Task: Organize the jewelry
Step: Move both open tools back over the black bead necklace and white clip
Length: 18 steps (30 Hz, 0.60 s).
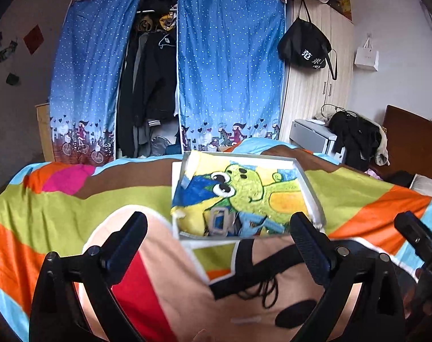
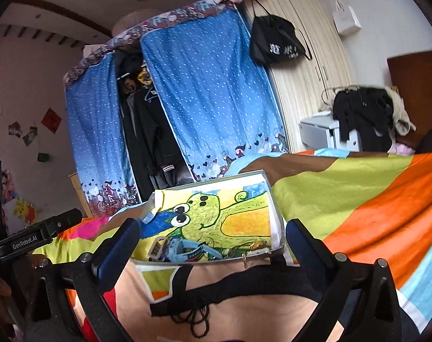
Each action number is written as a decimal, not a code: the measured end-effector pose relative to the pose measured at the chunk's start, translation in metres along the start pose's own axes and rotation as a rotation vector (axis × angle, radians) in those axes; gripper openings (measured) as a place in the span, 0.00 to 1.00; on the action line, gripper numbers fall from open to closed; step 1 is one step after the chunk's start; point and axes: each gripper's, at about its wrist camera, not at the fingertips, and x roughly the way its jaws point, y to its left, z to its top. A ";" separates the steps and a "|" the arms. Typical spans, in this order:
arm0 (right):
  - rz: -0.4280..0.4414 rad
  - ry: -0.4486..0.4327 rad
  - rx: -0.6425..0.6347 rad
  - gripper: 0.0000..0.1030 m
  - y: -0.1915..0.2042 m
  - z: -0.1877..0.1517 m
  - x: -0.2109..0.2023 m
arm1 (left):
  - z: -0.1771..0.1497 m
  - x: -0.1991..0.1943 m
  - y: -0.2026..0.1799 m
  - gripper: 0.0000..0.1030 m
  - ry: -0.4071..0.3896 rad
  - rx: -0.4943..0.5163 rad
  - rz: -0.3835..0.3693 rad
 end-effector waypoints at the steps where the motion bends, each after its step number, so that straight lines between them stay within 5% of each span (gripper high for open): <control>1: -0.004 -0.003 -0.008 1.00 0.003 -0.002 -0.006 | -0.004 -0.004 0.003 0.95 0.001 0.001 -0.001; 7: -0.026 0.035 -0.046 1.00 0.016 -0.026 -0.029 | -0.041 -0.021 0.018 0.95 0.050 0.014 -0.014; 18: -0.098 0.291 -0.092 1.00 0.032 -0.086 -0.033 | -0.117 -0.002 0.025 0.95 0.255 0.095 -0.056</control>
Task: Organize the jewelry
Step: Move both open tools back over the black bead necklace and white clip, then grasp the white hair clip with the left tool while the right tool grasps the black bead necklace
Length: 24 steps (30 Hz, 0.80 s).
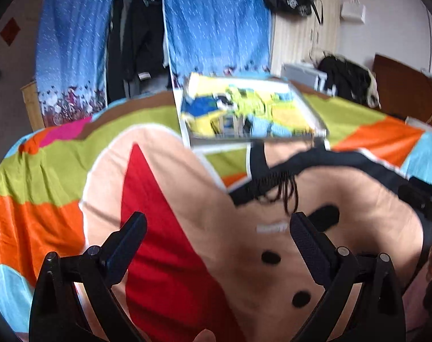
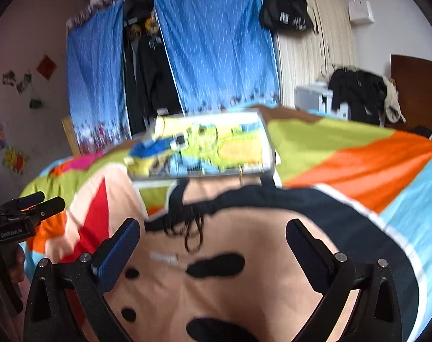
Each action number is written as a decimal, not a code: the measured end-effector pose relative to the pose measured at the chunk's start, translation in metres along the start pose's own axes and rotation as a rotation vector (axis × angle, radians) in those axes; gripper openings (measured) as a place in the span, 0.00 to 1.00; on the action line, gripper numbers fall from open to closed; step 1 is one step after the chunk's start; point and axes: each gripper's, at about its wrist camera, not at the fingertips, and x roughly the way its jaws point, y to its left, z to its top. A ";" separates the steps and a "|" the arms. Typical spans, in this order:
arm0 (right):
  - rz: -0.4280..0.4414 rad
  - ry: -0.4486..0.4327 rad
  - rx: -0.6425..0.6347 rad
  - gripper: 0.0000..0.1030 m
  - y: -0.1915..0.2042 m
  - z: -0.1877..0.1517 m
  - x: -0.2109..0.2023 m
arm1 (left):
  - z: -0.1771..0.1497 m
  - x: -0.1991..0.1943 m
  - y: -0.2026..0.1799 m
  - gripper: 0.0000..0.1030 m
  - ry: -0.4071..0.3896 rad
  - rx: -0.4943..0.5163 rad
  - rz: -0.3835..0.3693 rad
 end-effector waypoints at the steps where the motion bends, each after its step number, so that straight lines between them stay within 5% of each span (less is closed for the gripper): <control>1: 0.000 0.021 0.007 1.00 0.000 -0.003 0.002 | -0.003 0.005 -0.001 0.95 0.022 0.004 -0.006; 12: 0.036 0.291 0.157 1.00 -0.024 -0.028 0.054 | -0.024 0.074 -0.013 0.95 0.312 0.087 -0.077; 17: 0.066 0.385 0.184 1.00 -0.036 -0.033 0.090 | -0.023 0.091 -0.014 0.95 0.320 0.095 -0.073; 24: 0.073 0.428 0.017 1.00 -0.021 -0.030 0.136 | -0.016 0.115 -0.020 0.95 0.316 0.142 -0.124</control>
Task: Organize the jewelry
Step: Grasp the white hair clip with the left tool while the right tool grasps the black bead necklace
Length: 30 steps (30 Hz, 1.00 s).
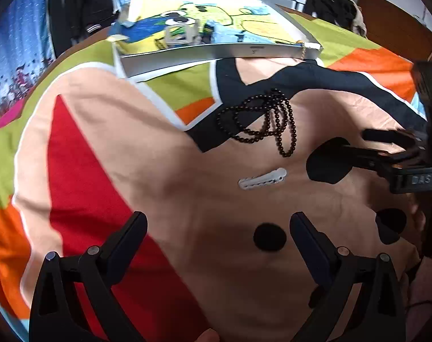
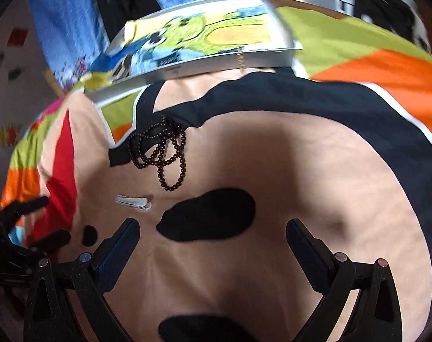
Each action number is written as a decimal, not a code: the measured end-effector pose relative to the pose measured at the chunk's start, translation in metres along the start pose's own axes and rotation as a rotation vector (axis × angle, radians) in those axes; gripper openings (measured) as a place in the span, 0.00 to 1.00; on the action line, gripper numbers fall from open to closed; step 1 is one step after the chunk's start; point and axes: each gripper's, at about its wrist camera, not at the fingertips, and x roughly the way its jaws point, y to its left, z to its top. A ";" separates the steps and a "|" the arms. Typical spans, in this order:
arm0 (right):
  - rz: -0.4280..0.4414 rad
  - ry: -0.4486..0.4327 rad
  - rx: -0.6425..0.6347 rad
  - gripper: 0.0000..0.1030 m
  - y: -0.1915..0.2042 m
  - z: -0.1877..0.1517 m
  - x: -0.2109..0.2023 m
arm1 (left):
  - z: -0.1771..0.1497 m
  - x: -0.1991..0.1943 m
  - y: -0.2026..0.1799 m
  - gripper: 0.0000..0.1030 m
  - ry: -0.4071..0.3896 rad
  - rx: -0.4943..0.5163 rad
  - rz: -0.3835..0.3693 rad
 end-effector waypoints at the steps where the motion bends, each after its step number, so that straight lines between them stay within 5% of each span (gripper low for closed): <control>1: 0.004 0.000 -0.021 1.00 0.002 0.003 0.005 | 0.002 0.003 -0.001 0.95 0.000 0.012 -0.017; 7: 0.039 -0.051 -0.086 1.00 0.004 0.022 0.026 | 0.021 0.024 -0.008 0.94 -0.020 0.099 -0.090; 11: 0.087 -0.088 -0.078 0.99 0.003 0.038 0.038 | 0.026 0.043 -0.010 0.79 0.006 0.116 -0.154; 15: 0.099 -0.108 -0.096 0.91 0.006 0.052 0.046 | 0.026 0.053 -0.009 0.64 0.015 0.132 -0.189; 19: 0.136 -0.104 -0.096 0.70 0.007 0.061 0.057 | 0.024 0.060 -0.008 0.54 0.019 0.140 -0.220; 21: 0.149 -0.103 -0.103 0.68 0.008 0.063 0.062 | 0.023 0.065 -0.009 0.41 0.029 0.149 -0.231; 30: 0.153 -0.072 -0.122 0.49 0.014 0.065 0.079 | 0.018 0.076 -0.020 0.15 0.061 0.214 -0.239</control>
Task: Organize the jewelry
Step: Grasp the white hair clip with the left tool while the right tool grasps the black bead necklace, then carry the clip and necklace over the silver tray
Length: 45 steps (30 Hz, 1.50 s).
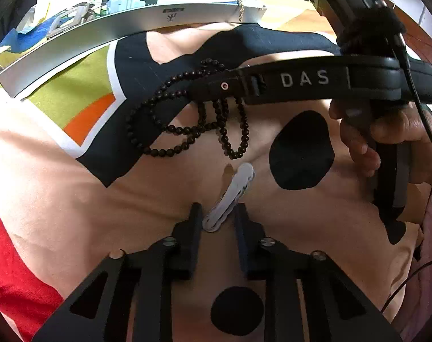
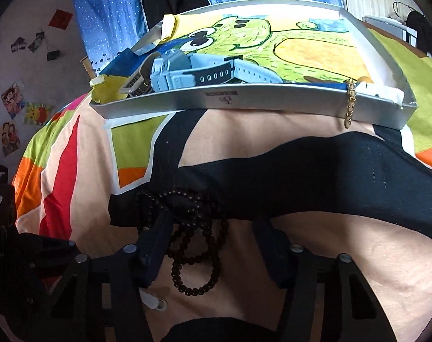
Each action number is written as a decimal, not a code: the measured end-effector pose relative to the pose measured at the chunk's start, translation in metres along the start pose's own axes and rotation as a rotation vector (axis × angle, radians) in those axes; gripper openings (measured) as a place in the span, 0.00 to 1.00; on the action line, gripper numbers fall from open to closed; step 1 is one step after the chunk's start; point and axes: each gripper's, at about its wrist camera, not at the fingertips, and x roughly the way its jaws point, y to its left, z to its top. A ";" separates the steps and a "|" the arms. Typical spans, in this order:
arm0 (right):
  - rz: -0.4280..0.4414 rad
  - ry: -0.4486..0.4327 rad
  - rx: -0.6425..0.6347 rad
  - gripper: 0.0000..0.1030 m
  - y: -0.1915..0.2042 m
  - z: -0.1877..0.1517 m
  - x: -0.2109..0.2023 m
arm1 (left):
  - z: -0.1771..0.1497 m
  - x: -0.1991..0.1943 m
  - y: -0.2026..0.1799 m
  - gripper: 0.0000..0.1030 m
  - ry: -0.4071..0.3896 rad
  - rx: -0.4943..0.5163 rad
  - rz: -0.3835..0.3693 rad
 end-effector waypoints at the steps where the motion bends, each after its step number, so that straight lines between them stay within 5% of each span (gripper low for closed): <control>1: -0.004 0.002 0.003 0.46 0.000 0.000 0.001 | 0.000 0.001 0.000 0.13 0.003 0.005 0.000; 7: -0.017 0.014 0.009 0.37 -0.002 0.000 0.003 | 0.004 0.003 -0.004 0.09 0.013 0.005 0.025; 12: -0.019 0.037 0.017 0.10 -0.003 -0.001 0.006 | 0.012 -0.004 -0.004 0.08 0.009 -0.081 0.025; 18: -0.036 -0.004 -0.004 0.10 0.002 0.000 -0.006 | 0.014 -0.020 0.006 0.08 -0.040 -0.160 0.081; 30: -0.065 -0.224 -0.070 0.09 0.025 0.028 -0.068 | 0.042 -0.087 0.018 0.08 -0.290 -0.246 0.202; 37: -0.071 -0.387 -0.038 0.09 0.012 0.061 -0.097 | 0.095 -0.100 0.032 0.08 -0.378 -0.234 0.269; 45: -0.102 -0.457 0.069 0.09 -0.040 0.097 -0.094 | 0.182 -0.063 0.059 0.08 -0.371 -0.311 0.204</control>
